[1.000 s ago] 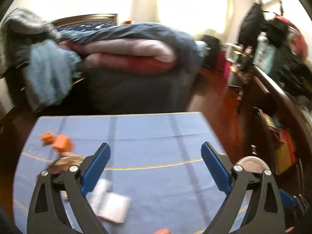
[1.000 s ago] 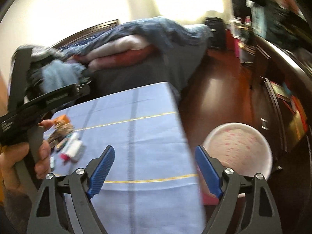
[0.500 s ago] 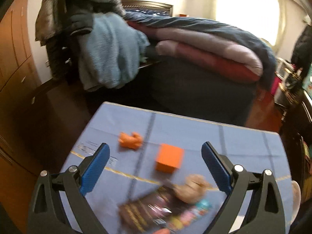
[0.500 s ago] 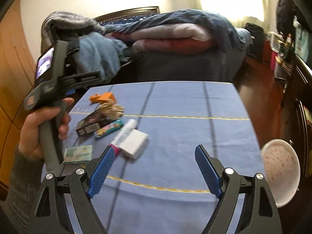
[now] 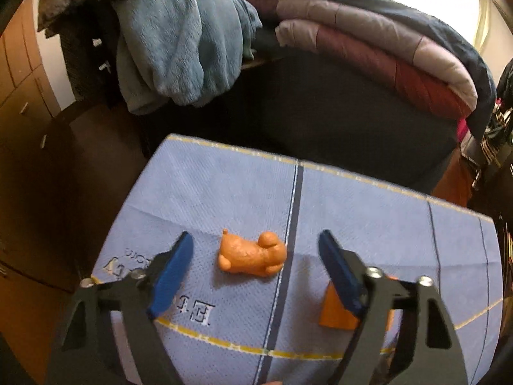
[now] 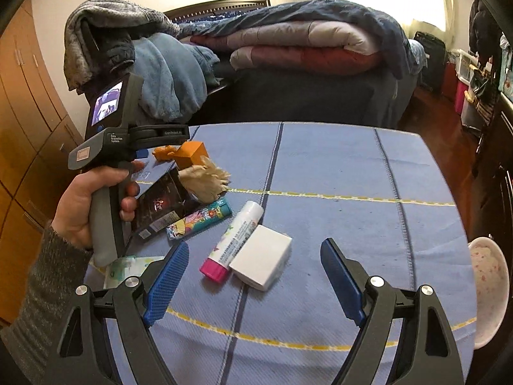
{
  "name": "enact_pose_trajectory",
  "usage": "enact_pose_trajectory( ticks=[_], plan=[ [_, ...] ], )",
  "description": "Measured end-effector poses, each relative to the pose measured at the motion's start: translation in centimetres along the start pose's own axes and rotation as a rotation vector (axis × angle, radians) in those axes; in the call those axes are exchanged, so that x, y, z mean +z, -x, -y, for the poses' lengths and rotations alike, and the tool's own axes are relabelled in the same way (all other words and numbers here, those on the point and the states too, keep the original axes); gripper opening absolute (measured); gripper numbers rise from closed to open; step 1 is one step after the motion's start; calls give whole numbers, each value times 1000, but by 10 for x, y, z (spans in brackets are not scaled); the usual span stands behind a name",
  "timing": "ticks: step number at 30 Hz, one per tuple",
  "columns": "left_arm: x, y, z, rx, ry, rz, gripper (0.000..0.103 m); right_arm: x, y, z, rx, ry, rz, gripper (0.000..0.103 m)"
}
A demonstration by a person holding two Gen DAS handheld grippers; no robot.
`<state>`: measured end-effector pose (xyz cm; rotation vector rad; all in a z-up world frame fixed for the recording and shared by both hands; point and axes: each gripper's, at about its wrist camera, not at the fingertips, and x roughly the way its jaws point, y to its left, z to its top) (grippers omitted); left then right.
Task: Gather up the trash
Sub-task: 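Grasp the orange toy with the left tool while the right tool grasps the glue stick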
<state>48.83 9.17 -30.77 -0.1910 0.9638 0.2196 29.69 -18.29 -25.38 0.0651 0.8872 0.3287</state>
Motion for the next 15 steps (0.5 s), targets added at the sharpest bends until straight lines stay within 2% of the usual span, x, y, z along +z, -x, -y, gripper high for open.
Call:
enact_pose_trajectory(
  ticks=[2, 5, 7, 15],
  plan=[
    [0, -4, -2, -8, -6, -11, 61, 1, -6, -4, 4, -1, -12, 84],
    [-1, -5, -3, 15, -29, -7, 51, 1, -15, -10, 6, 3, -26, 84],
    [-2, -4, -3, 39, -40, 2, 41, 2, -20, -13, 3, 4, -33, 84],
    [-2, 1, -9, 16, -28, 16, 41, 2, -46, -22, -37, 6, -63, 81]
  ],
)
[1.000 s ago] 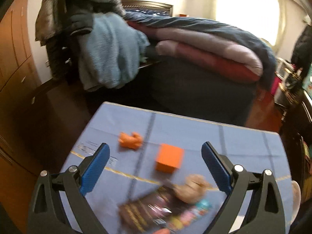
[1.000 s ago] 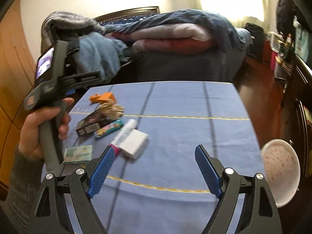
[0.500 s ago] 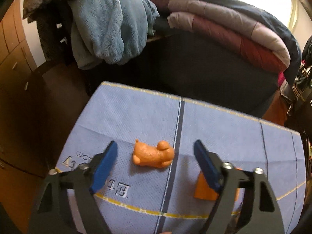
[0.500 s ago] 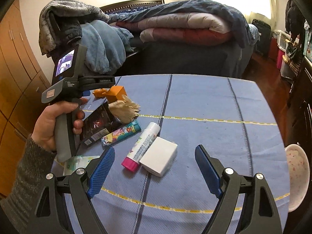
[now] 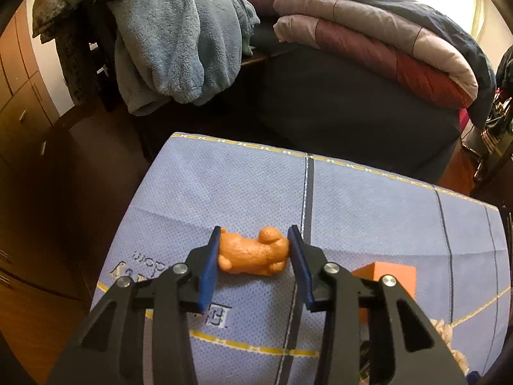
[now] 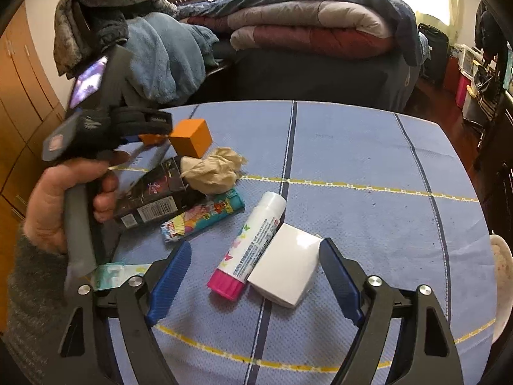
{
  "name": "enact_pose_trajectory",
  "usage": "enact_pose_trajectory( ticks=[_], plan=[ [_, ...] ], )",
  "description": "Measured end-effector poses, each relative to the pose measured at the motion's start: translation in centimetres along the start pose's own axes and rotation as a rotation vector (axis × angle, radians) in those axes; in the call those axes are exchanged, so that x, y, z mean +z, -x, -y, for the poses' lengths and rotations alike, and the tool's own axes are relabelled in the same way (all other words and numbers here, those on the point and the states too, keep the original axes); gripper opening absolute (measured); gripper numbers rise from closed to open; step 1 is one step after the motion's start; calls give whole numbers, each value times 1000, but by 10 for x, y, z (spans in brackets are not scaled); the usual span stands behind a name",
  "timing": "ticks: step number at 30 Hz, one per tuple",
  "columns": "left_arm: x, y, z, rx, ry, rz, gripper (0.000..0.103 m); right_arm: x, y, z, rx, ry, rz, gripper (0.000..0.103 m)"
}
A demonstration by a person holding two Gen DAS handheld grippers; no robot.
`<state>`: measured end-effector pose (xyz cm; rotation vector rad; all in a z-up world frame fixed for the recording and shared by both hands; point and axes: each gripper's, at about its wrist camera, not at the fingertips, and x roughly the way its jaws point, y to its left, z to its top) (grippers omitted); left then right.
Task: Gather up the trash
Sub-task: 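Grasp the orange toy with the left tool while the right tool grasps the glue stick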
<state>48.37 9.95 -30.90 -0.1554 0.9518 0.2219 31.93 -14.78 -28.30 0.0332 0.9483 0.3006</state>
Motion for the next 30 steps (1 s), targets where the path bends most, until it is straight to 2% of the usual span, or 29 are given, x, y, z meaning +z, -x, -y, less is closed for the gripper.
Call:
enact_pose_trajectory(
  ticks=[4, 17, 25, 30],
  plan=[
    [4, 13, -2, 10, -1, 37, 41, 1, 1, 1, -13, 0, 16, 74],
    [6, 28, -5, 6, 2, 57, 41, 3, -2, -7, 161, -52, -20, 70],
    [9, 33, -10, -5, 15, 68, 41, 8, -13, -19, 123, -6, 3, 70],
    [9, 35, -13, -9, 27, 72, 41, 8, -25, -19, 55, 23, -20, 69]
  ],
)
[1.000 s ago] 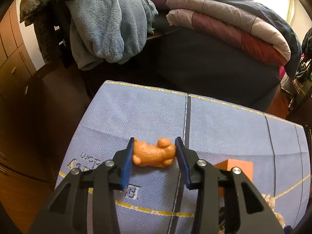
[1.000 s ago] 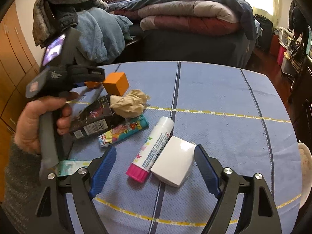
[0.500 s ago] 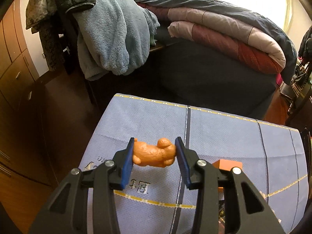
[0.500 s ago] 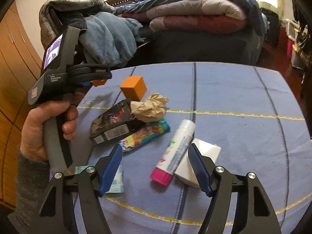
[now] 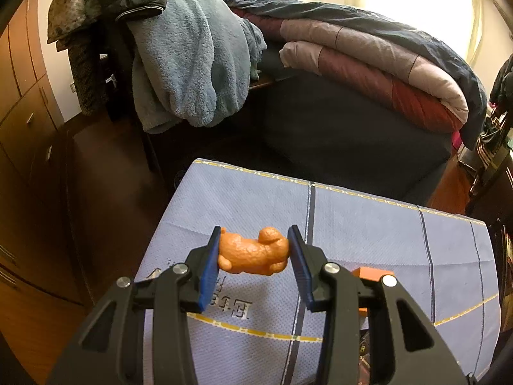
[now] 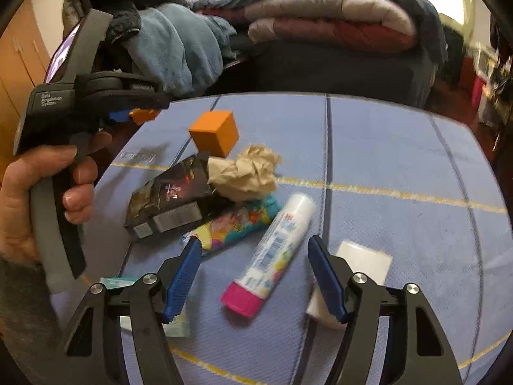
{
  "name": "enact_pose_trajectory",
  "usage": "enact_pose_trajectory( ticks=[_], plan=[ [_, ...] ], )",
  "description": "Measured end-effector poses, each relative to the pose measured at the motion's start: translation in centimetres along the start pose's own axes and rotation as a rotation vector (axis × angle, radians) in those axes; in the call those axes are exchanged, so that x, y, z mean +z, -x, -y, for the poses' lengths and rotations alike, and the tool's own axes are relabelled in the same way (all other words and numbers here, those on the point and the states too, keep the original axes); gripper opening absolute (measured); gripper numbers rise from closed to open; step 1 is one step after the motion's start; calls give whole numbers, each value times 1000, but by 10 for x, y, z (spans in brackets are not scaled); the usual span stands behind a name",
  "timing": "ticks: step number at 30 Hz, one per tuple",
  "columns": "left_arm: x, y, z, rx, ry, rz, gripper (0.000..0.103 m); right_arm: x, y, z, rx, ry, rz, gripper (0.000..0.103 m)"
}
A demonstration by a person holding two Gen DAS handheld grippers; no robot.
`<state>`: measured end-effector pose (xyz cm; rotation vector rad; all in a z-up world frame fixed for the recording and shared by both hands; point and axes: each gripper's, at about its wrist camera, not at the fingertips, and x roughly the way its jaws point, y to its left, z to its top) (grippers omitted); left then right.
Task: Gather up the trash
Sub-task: 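Grasp the orange toy with the left tool while the right tool grasps the glue stick, then lift the orange toy and glue stick and carry them toward the wastebasket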
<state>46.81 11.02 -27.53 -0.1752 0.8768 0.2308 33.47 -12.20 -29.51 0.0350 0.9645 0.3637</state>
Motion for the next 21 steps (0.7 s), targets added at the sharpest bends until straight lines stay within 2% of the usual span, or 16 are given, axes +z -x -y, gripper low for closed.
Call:
enact_pose_trajectory(
  ticks=[3, 5, 6, 8, 15, 21],
  plan=[
    [1, -1, -1, -1, 5, -2, 41, 1, 0, 1, -2, -3, -4, 68],
    [1, -1, -1, -4, 7, -3, 41, 1, -3, -3, -42, 21, 3, 56],
    [1, 0, -1, -6, 6, -3, 41, 0, -5, -6, -72, 43, 4, 40],
    [1, 2, 0, -7, 5, 1, 41, -3, -8, -8, -105, 59, 5, 31],
    [0, 6, -1, -16, 13, 7, 41, -6, -2, -3, -90, 55, 4, 23],
    [-4, 15, 3, -19, 13, 12, 41, -9, 11, 3, -60, 32, 12, 23]
  ],
)
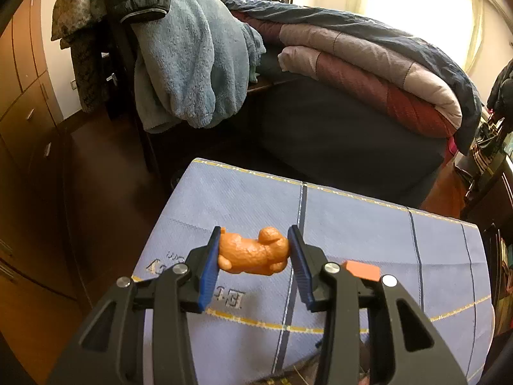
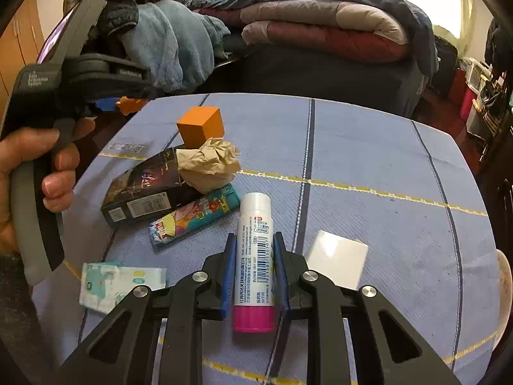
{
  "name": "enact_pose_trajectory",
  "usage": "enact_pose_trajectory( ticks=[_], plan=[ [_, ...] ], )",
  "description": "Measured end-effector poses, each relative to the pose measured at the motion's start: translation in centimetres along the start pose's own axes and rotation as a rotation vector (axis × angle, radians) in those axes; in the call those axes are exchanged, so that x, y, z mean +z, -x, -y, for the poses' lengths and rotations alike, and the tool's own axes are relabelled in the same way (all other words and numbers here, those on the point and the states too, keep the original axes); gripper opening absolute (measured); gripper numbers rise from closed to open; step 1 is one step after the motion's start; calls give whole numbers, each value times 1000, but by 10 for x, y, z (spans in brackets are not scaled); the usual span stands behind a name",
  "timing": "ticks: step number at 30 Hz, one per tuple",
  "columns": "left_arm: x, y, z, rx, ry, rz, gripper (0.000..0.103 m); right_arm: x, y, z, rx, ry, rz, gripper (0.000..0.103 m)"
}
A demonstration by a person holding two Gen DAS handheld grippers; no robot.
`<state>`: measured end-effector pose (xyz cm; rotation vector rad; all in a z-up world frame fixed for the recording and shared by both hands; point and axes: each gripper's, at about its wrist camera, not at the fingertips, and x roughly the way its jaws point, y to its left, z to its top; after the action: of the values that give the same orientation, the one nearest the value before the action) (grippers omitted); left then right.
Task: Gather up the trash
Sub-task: 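Lift the orange toy and glue stick and carry them toward the wastebasket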
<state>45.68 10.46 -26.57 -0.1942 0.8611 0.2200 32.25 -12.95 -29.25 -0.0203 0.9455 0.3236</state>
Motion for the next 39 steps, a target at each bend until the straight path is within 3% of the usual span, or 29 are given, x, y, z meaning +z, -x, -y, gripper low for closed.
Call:
enact_pose_trajectory(
  ticks=[5, 13, 18, 26, 39],
  plan=[
    [-4, 25, 1, -27, -1, 38, 41, -5, 19, 9, 39, -32, 12, 23],
    [-21, 81, 3, -229, -11, 76, 41, -17, 52, 35, 90, -99, 45, 23],
    [-33, 111, 22, -280, -52, 109, 41, -27, 70, 52, 102, -140, 66, 23],
    [-57, 144, 81, -344, -140, 125, 41, -47, 95, 92, 93, -219, 90, 23],
    [-97, 163, 195, -469, -287, 95, 41, -82, 126, 166, 43, -344, 124, 23]
  ],
)
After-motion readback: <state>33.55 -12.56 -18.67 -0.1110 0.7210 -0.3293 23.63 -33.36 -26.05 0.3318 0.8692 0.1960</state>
